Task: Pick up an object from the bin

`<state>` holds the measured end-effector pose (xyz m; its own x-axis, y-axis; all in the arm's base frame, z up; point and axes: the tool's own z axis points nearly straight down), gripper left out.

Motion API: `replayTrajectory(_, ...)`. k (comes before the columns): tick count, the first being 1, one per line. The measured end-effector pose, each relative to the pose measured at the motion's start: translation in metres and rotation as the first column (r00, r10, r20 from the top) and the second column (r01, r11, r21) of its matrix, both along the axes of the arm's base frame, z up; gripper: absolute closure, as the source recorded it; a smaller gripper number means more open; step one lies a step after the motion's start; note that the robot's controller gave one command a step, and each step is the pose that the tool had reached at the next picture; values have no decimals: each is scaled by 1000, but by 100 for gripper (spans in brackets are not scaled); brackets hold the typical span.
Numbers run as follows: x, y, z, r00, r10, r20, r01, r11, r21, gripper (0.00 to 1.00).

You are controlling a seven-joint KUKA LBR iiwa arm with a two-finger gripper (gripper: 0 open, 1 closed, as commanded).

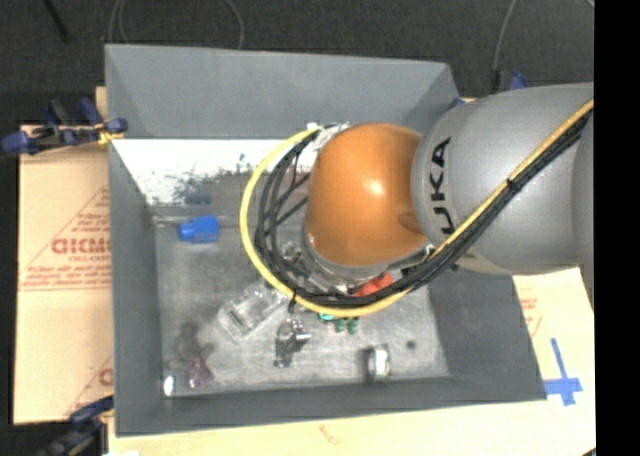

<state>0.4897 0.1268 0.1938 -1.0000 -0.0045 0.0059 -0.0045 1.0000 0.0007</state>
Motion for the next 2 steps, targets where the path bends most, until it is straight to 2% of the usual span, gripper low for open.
replayTrajectory(1,29,-22,-82,996,93,14,-93,996,2,0)
replayTrajectory(2,42,-25,-86,995,-100,7,100,995,2,0)
